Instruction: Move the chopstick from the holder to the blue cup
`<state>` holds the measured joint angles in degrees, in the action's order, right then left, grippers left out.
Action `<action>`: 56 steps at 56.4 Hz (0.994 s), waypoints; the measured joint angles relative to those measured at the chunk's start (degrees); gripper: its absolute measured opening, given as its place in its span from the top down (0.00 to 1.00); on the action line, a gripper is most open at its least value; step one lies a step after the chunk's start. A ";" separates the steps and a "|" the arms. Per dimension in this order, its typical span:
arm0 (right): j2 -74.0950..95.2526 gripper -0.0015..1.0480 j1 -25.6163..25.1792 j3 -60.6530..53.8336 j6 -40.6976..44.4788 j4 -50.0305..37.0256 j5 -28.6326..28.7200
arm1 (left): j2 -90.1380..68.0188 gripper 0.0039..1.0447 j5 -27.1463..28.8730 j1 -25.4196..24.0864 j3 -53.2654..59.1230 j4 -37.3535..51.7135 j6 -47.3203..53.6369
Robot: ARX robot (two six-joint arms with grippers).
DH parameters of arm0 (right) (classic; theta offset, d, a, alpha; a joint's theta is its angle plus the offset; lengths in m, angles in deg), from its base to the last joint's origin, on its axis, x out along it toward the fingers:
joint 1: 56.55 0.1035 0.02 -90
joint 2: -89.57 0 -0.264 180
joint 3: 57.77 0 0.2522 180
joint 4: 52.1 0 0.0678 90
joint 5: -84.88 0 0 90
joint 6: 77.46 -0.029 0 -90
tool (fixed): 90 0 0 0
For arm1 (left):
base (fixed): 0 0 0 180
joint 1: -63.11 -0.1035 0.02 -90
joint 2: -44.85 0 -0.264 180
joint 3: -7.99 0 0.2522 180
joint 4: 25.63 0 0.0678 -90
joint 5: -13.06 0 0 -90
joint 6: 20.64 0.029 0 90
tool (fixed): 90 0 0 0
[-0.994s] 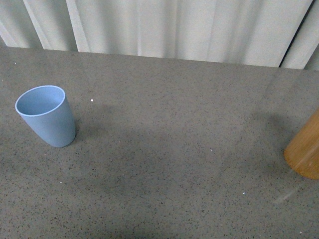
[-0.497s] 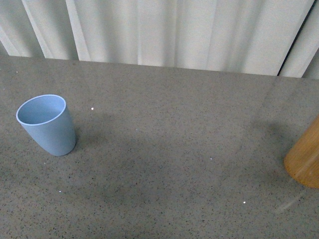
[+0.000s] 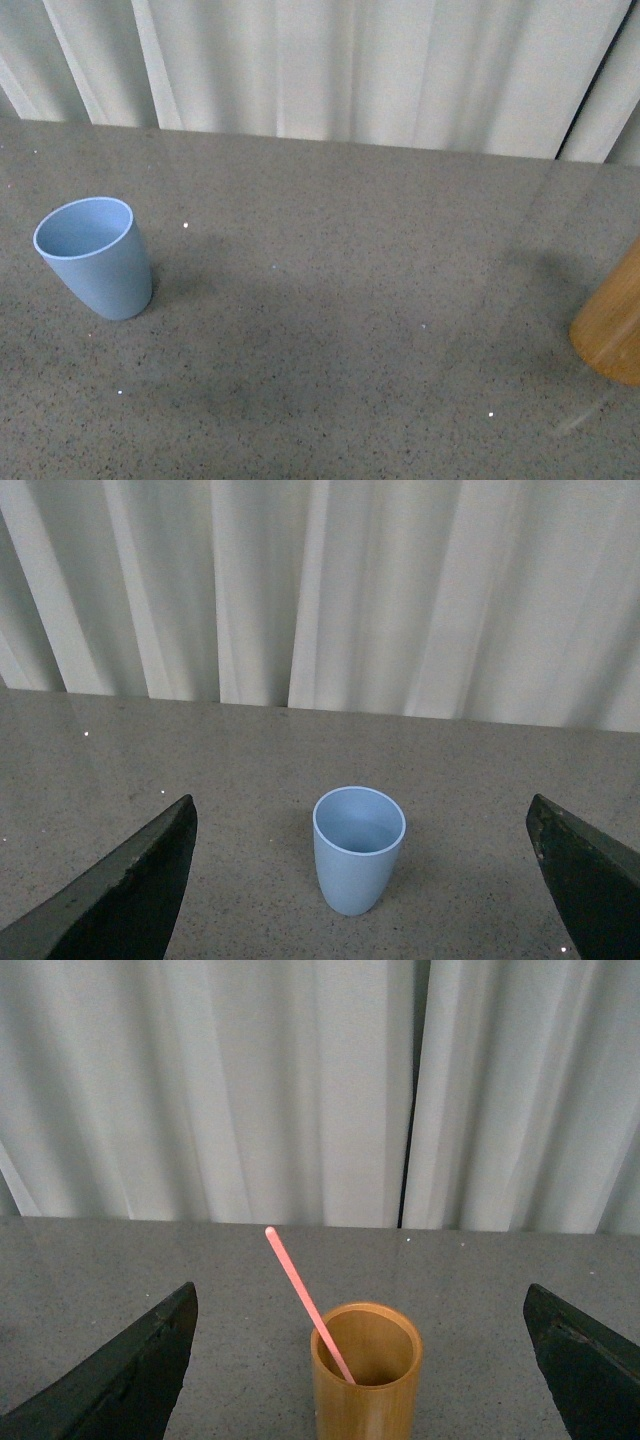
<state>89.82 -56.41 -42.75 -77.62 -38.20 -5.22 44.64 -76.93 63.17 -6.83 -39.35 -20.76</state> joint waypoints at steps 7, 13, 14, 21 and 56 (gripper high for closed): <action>0.00 0.10 0.00 0.00 0.00 0.00 -0.04 | -13.73 0.06 16.76 4.02 -6.40 -9.84 -8.33; 0.00 0.10 0.00 0.00 0.00 0.02 0.02 | -26.93 0.06 15.98 4.02 -12.20 -5.18 -9.64; 0.00 0.10 0.00 0.00 0.00 0.02 0.00 | -28.22 0.06 15.69 4.00 -12.94 -4.85 -9.64; 0.00 0.10 0.00 0.00 0.00 0.00 0.00 | -43.74 0.06 13.46 3.06 -22.38 -3.80 -9.38; 0.00 0.10 0.00 0.00 0.00 0.00 0.00 | -92.98 0.06 11.23 5.38 -46.90 -4.15 -9.33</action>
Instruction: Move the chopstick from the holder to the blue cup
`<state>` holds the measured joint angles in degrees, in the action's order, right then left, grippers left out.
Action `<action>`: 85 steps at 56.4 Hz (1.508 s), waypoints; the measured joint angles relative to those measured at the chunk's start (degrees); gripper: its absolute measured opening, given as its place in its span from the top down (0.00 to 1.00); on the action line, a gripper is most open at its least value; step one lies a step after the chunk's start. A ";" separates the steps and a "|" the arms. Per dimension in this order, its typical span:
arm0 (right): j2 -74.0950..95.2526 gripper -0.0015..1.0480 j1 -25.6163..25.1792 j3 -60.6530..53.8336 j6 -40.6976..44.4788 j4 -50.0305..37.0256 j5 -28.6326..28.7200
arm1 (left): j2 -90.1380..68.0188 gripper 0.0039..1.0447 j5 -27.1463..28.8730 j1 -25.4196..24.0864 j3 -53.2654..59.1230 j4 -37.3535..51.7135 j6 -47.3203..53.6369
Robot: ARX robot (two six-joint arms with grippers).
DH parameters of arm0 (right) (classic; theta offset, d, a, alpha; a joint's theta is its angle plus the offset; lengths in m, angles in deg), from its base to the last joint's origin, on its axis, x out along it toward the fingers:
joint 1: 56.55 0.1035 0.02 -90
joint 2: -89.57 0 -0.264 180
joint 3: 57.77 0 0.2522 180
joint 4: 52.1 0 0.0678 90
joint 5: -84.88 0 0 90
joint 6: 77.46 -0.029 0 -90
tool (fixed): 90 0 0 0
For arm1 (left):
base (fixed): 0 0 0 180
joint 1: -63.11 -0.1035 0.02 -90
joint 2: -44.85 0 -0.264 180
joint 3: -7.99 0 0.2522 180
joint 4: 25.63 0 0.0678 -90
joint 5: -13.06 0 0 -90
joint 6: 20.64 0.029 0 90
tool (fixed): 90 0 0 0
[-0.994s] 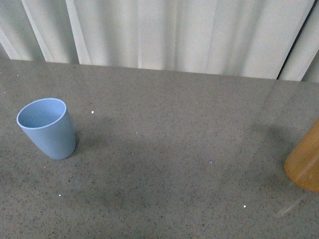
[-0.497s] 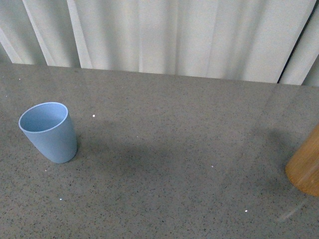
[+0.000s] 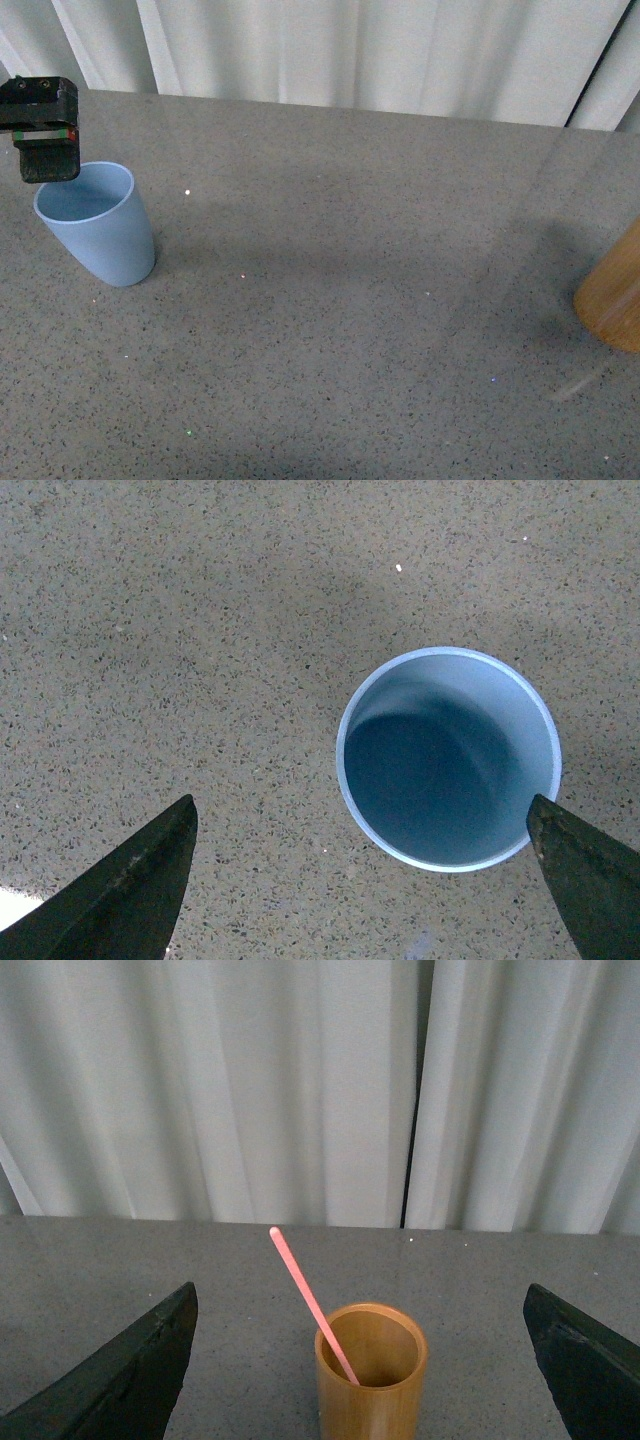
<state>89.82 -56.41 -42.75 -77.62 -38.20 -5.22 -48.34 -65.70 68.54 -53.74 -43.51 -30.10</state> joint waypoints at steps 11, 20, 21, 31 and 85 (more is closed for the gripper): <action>0.00 0.10 0.00 0.00 0.00 0.00 0.00 | -2.95 0.06 0.26 -0.02 -0.83 0.55 0.15; 0.00 0.10 0.00 0.00 0.00 0.00 0.00 | -5.27 0.06 0.37 0.00 -1.01 1.20 0.04; 0.00 0.10 0.00 0.00 0.00 0.00 0.00 | -5.70 0.06 0.39 0.02 -1.09 1.29 -0.04; 0.00 0.10 0.00 0.00 0.00 0.00 0.00 | -8.68 0.06 0.61 0.15 -2.34 1.46 -1.42; 0.00 0.10 0.00 0.00 0.00 0.00 0.00 | -11.93 0.97 -8.02 3.91 -16.37 -19.02 4.63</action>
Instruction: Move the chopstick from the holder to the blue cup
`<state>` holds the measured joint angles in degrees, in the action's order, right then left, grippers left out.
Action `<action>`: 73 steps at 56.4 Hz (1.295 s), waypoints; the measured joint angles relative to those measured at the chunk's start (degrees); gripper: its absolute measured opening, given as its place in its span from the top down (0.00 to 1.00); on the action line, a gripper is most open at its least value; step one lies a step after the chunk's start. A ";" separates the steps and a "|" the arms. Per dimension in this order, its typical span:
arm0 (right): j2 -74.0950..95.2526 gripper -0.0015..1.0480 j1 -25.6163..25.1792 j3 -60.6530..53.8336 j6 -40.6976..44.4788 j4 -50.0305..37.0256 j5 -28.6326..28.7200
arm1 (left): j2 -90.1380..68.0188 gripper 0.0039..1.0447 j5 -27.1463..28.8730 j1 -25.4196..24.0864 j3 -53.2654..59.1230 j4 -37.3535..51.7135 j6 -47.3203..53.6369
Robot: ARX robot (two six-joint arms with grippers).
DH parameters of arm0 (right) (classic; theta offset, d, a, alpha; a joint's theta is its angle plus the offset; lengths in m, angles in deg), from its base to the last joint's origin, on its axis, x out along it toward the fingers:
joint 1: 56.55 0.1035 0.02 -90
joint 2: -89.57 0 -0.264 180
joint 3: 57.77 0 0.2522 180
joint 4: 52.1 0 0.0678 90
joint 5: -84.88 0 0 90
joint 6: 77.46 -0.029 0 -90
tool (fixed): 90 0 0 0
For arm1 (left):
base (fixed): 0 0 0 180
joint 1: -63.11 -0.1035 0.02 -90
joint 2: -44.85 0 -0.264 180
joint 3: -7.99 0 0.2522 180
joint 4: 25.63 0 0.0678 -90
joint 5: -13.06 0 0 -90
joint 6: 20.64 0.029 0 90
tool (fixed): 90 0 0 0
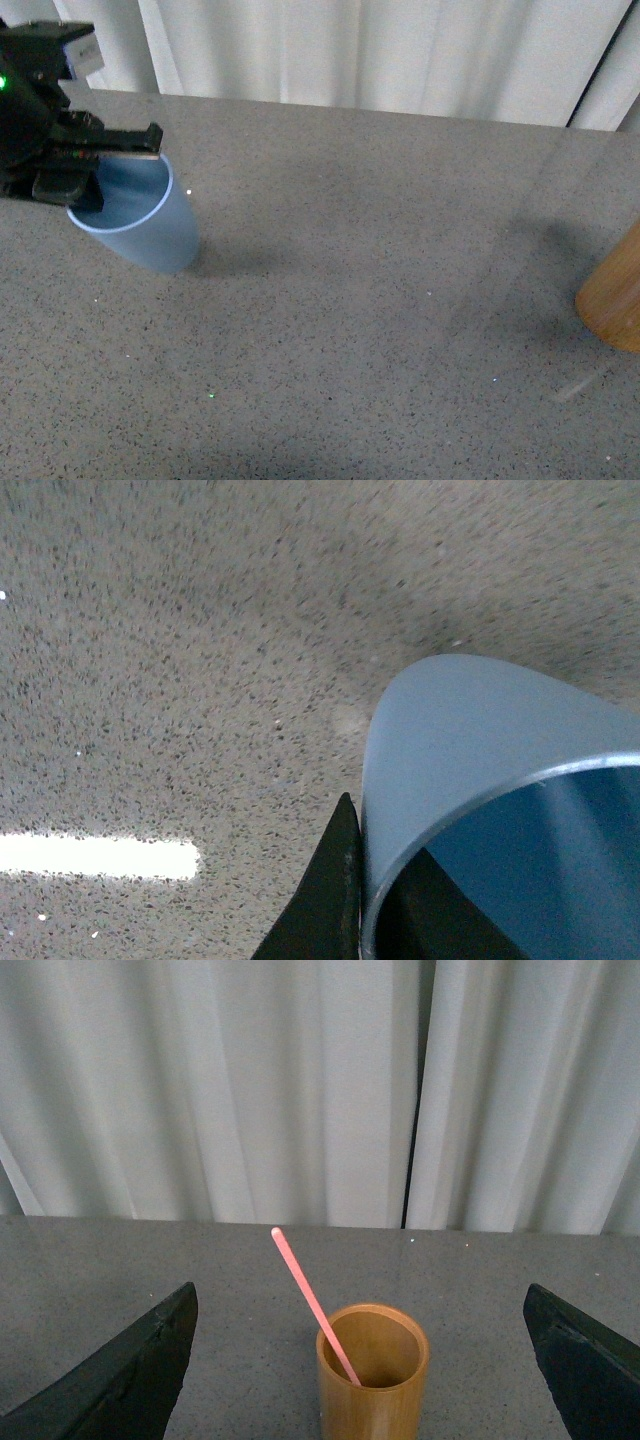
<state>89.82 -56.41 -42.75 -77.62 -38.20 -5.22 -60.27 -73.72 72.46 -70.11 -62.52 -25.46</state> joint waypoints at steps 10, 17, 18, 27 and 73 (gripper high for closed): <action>0.00 0.10 0.00 0.00 0.00 0.00 0.00 | 3.85 0.97 -1.42 6.73 -2.97 -2.01 -1.44; 0.00 0.10 0.00 0.00 0.00 0.00 0.00 | 3.85 0.97 -1.73 12.20 -3.98 -2.29 -3.39; 0.00 0.10 0.00 0.00 0.00 0.00 0.00 | 3.76 0.97 -1.73 12.66 -4.09 -2.29 -3.50; 0.00 0.10 0.00 0.00 0.00 0.02 0.00 | 0.96 0.97 -1.90 19.32 -6.45 -1.55 -6.86; 0.00 0.10 0.00 0.00 0.00 0.02 0.00 | -11.87 0.97 3.76 27.80 -9.51 -1.11 -5.99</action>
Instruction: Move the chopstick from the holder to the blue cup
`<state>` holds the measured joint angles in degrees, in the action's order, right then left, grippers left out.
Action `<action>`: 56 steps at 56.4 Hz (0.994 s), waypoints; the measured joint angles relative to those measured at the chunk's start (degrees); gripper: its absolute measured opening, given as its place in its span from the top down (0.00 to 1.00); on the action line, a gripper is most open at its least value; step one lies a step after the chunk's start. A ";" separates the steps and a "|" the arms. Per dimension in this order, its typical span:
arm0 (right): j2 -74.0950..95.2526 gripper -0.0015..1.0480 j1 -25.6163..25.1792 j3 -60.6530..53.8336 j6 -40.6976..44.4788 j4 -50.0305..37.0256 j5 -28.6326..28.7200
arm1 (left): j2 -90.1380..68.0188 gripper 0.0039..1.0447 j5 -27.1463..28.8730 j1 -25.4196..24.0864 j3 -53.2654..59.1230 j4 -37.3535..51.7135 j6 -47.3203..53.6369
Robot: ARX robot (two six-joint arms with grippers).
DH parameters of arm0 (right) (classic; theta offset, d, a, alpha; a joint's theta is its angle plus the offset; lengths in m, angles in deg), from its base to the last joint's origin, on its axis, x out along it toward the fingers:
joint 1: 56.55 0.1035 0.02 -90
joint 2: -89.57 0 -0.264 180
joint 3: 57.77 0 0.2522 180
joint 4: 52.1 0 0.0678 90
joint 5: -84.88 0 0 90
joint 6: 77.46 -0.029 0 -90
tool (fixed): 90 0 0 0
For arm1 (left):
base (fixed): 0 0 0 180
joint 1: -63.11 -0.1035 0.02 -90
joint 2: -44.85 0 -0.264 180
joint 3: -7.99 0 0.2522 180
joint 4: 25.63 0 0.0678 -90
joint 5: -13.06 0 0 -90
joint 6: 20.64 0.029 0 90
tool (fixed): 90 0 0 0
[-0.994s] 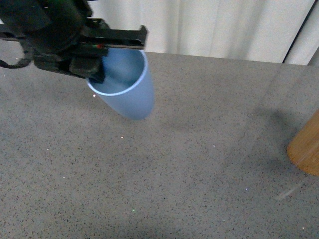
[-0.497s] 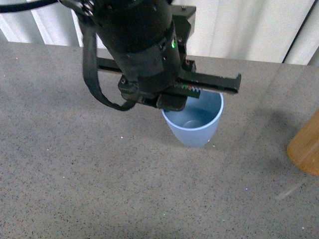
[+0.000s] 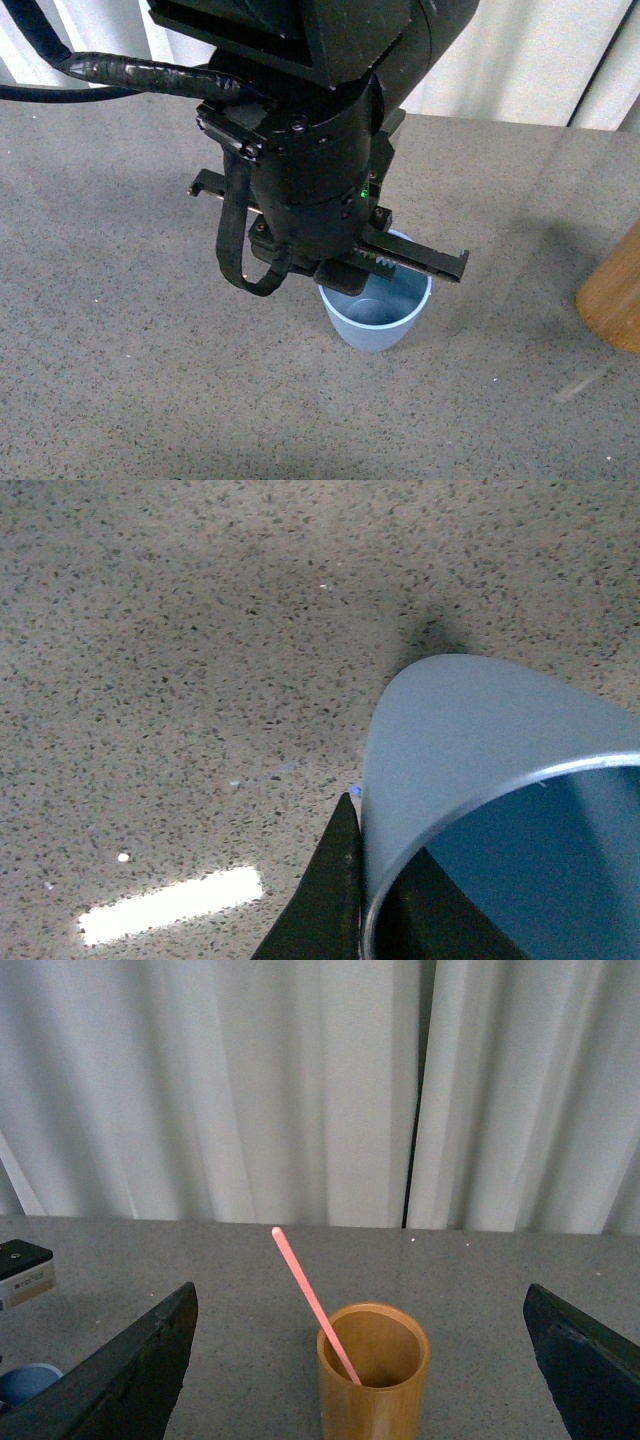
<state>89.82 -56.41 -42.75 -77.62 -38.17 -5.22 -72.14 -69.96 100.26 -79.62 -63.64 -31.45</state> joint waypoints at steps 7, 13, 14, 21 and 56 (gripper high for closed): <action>0.00 0.10 0.00 0.00 0.00 -0.02 0.00 | -0.37 0.97 -0.35 0.70 -0.07 0.39 -0.59; 0.00 0.10 0.00 0.00 0.00 -0.02 0.00 | -0.72 0.97 -0.50 1.03 -0.50 0.46 -1.38; 0.00 0.10 0.00 0.00 0.00 -0.02 0.00 | -0.83 0.97 -0.52 1.09 -0.66 0.48 -1.53; 0.00 0.10 0.00 0.00 0.00 -0.02 0.00 | -1.40 0.95 -0.52 1.53 -1.55 0.59 -2.23; 0.00 0.10 0.00 0.00 0.00 -0.02 0.00 | 8.85 0.05 -2.03 -1.88 0.22 2.47 -4.04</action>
<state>89.82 -56.41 -42.75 -77.62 -38.20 -5.22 -63.29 -71.99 98.38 -79.40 -61.17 -35.50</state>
